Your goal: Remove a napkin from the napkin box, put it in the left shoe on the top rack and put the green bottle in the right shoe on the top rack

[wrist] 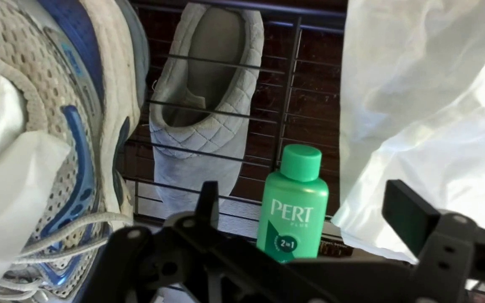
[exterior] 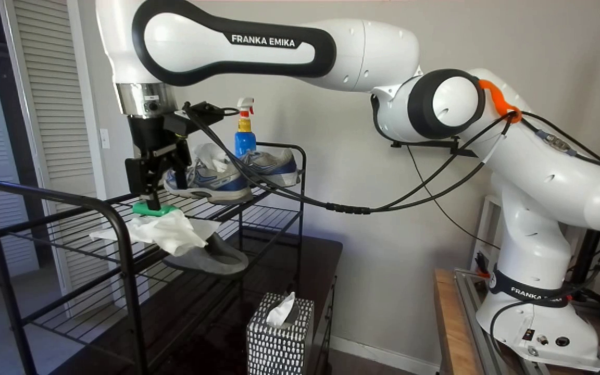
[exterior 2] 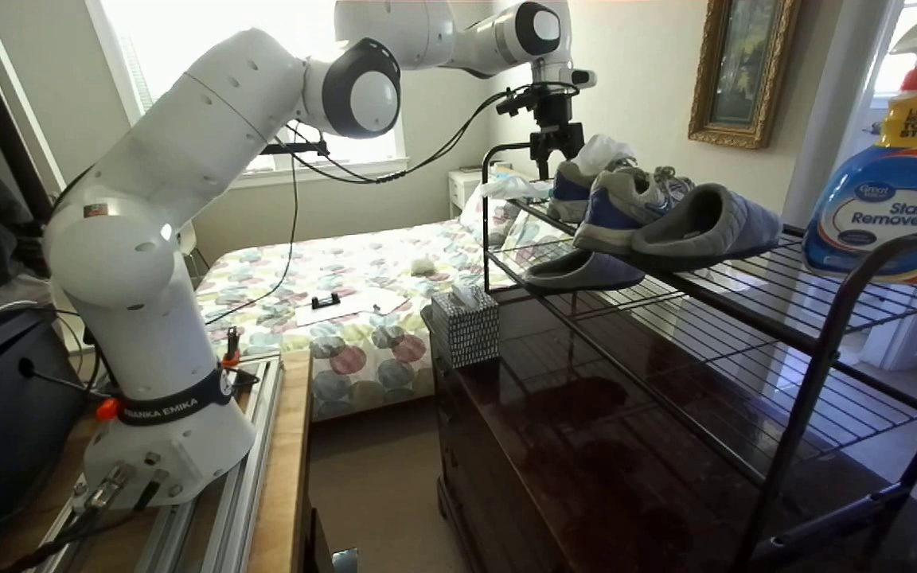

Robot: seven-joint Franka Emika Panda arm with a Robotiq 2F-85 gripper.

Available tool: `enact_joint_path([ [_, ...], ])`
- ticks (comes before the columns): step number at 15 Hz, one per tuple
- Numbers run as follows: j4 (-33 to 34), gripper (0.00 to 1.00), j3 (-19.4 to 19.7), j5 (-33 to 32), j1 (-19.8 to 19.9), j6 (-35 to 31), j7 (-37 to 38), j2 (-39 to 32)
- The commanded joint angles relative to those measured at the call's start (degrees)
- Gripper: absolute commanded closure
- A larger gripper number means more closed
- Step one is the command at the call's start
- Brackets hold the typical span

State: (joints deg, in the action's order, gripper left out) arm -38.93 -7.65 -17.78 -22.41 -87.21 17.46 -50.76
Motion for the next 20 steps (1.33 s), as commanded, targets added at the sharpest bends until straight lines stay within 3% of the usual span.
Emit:
enact_joint_path([
  [1, 2.0, 0.0, -0.2, 1.3, 0.4, 0.7, 1.7, -1.7],
  [4, 2.3, 0.01, -0.5, 1.6, 0.3, 0.8, 1.3, -2.1],
  [5, 2.3, 0.14, -0.6, 1.6, 0.3, 0.9, 1.2, -2.2],
  [7, 2.3, 0.27, -0.7, 1.6, 0.3, 0.7, 1.1, -2.4],
  [9, 2.5, 0.46, -1.1, 1.9, 0.4, 0.5, 1.1, -2.7],
  [16, 2.7, 0.95, -1.3, 2.1, 0.4, 0.6, 0.9, -2.6],
  [17, 2.8, 0.98, -1.3, 2.1, 0.4, 0.7, 0.9, -2.6],
  [20, 2.9, 0.94, -1.4, 1.9, 0.4, 1.1, 0.3, -2.1],
])
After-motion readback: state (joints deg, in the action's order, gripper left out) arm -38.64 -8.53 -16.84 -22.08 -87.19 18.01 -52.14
